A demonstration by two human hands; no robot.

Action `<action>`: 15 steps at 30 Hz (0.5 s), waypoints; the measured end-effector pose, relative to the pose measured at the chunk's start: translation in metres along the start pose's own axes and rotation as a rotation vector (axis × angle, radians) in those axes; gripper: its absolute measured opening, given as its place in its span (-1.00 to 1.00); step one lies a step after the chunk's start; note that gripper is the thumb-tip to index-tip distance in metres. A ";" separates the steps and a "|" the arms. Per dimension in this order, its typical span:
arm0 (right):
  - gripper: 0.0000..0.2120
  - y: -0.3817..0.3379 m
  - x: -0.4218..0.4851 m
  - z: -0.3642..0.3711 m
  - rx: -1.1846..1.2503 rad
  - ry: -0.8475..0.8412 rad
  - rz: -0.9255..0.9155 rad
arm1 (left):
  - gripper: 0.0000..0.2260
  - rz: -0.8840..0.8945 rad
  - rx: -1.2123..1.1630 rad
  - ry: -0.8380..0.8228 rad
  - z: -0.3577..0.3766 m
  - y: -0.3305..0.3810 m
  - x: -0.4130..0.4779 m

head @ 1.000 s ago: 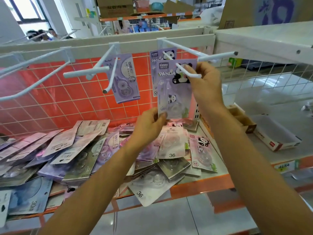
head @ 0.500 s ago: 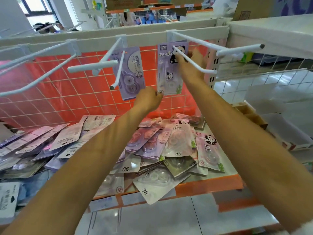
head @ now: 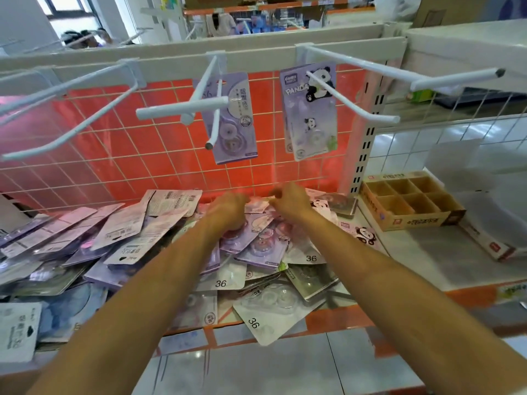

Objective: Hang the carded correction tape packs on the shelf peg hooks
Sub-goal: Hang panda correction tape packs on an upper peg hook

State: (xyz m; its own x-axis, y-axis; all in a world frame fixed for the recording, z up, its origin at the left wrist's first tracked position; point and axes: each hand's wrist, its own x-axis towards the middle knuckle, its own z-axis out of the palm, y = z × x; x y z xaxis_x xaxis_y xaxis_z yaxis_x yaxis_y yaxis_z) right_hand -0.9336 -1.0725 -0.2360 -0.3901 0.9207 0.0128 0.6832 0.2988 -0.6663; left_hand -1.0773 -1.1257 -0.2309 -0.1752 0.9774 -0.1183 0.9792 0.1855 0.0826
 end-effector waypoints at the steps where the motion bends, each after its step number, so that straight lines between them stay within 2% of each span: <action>1: -0.72 -0.001 -0.001 0.006 -0.032 -0.037 -0.013 | -0.59 -0.003 -0.004 -0.008 0.001 -0.001 0.001; 4: -0.65 -0.004 0.002 0.020 -0.119 -0.076 -0.034 | -0.66 0.020 -0.004 -0.014 0.008 -0.005 0.000; 9: -0.57 -0.010 0.010 0.028 -0.198 -0.095 -0.026 | -0.66 0.070 -0.031 0.049 0.013 -0.009 -0.005; 15: -0.69 -0.016 0.014 0.034 -0.232 -0.136 -0.027 | -0.71 0.073 -0.057 0.054 0.014 -0.009 -0.008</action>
State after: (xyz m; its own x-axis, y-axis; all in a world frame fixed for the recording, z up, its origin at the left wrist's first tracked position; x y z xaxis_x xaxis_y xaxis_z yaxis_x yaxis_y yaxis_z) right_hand -0.9708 -1.0727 -0.2506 -0.4788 0.8740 -0.0825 0.7884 0.3868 -0.4785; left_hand -1.0836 -1.1370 -0.2449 -0.1102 0.9923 -0.0562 0.9824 0.1173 0.1452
